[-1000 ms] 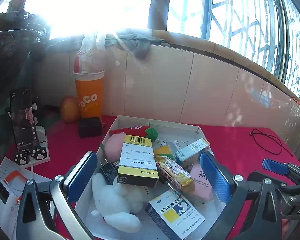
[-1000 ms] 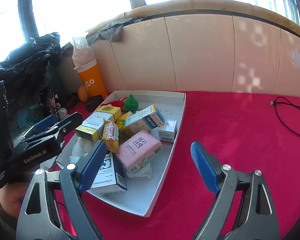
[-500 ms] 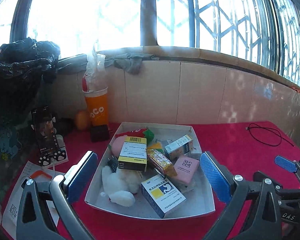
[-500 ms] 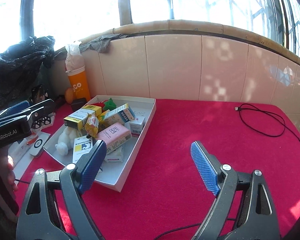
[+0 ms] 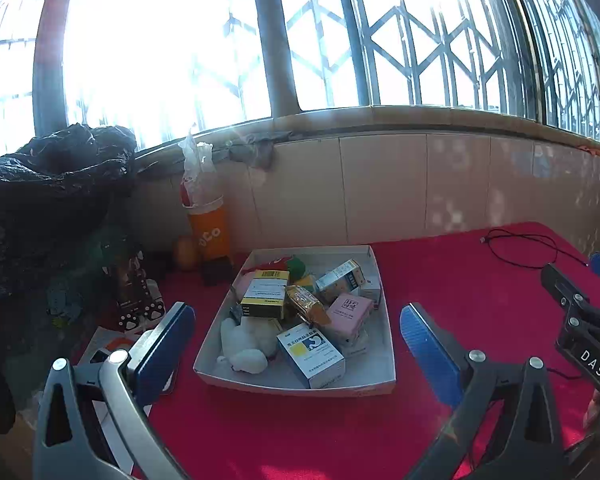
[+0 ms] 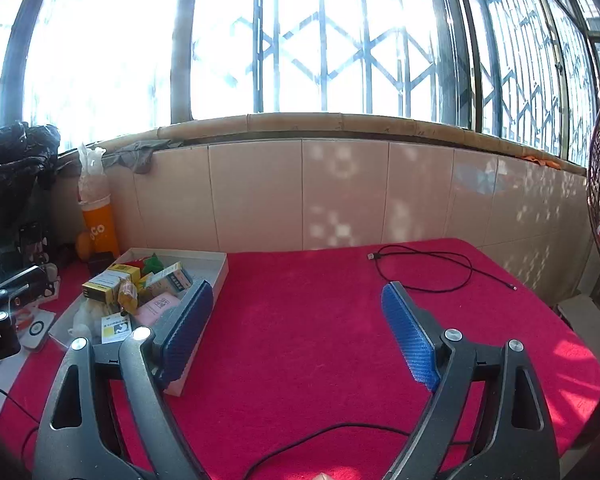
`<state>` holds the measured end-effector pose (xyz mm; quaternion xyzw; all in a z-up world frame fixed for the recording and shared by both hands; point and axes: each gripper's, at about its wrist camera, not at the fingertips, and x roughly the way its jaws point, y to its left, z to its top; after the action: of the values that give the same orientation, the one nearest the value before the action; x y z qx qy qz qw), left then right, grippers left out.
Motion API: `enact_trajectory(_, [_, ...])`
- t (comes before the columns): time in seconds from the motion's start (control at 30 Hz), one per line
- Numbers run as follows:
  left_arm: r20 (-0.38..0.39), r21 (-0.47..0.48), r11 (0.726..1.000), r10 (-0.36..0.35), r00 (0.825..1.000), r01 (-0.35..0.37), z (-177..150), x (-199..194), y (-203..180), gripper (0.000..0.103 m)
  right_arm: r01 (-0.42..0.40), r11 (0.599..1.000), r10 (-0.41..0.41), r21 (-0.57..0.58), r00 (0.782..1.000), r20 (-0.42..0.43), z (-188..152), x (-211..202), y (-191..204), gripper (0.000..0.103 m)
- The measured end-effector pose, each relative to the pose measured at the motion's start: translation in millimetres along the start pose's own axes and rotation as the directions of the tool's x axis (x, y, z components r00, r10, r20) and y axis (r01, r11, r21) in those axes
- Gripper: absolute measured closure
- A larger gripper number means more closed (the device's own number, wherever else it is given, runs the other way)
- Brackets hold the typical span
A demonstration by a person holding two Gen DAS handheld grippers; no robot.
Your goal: Organize objects
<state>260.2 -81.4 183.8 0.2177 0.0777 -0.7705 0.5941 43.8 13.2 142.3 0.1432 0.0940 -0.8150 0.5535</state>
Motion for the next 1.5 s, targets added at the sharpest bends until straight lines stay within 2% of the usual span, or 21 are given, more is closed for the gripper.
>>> enact_trajectory(0.13, [0.006, 0.019, 1.000, -0.018, 1.000, 0.018, -4.5, -11.9, -7.1, 0.000, 0.025, 0.999, -0.025, 0.024, 1.000, 0.011, 0.4, -12.6, -12.1, 0.016])
enact_trajectory(0.27, [-0.010, -0.009, 1.000, -0.009, 1.000, 0.009, -9.3, -15.7, -5.9, 0.000, 0.031, 0.997, -0.031, 0.069, 0.999, 0.007, -3.6, -24.8, -24.7, 0.016])
enact_trajectory(0.37, [-0.008, -0.033, 0.998, 0.055, 0.998, -0.055, -12.8, -18.2, -3.8, 0.000, 0.005, 0.995, -0.006, 0.096, 1.000, 0.015, -7.9, -33.8, -32.5, 0.016])
enact_trajectory(0.5, [-0.029, -0.053, 0.998, 0.038, 0.999, -0.039, -15.5, -19.7, -2.9, 0.000, -0.051, 0.996, 0.048, 0.079, 0.998, 0.035, -14.9, -42.8, -33.9, 0.016])
enact_trajectory(0.6, [-0.041, -0.067, 0.997, 0.021, 0.999, -0.024, -16.6, -19.0, -3.2, 0.000, -0.046, 0.998, 0.043, 0.051, 0.998, 0.046, -19.9, -47.8, -31.6, 0.016])
enact_trajectory(1.0, [-0.076, -0.079, 0.997, 0.015, 0.997, -0.021, -22.7, -10.5, -2.8, 0.000, -0.053, 0.996, 0.052, 0.074, 0.999, 0.015, -26.1, -43.0, -37.1, 0.016])
enact_trajectory(1.5, [-0.079, -0.083, 0.996, 0.011, 0.997, -0.017, -25.9, -8.5, -1.9, 0.000, -0.061, 0.995, 0.062, 0.073, 0.998, -0.016, -30.8, -37.1, -34.9, 0.016])
